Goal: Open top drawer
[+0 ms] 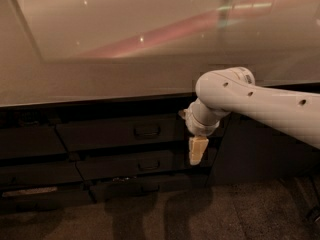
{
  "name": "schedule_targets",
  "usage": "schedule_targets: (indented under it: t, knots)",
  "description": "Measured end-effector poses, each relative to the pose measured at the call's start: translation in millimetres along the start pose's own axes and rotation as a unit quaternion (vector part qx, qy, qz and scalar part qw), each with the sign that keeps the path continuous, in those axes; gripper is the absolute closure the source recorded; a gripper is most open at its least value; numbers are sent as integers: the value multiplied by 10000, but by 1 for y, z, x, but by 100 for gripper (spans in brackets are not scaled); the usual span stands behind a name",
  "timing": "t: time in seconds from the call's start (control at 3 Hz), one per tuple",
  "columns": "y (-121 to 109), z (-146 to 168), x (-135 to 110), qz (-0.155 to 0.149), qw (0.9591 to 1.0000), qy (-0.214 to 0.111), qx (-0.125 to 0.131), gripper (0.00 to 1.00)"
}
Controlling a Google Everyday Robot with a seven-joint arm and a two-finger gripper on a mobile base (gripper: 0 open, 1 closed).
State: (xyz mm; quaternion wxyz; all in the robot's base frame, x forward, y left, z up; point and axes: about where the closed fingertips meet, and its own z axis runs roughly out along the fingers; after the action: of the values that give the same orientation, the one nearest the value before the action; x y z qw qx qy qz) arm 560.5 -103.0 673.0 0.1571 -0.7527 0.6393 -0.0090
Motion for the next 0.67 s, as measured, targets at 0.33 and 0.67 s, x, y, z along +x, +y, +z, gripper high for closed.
schedule_targets:
  t: [0.33, 0.67]
  knots:
    - [0, 0, 0, 0, 10000, 0, 0, 0]
    - [-11, 13, 22, 297, 9994, 17, -198, 0]
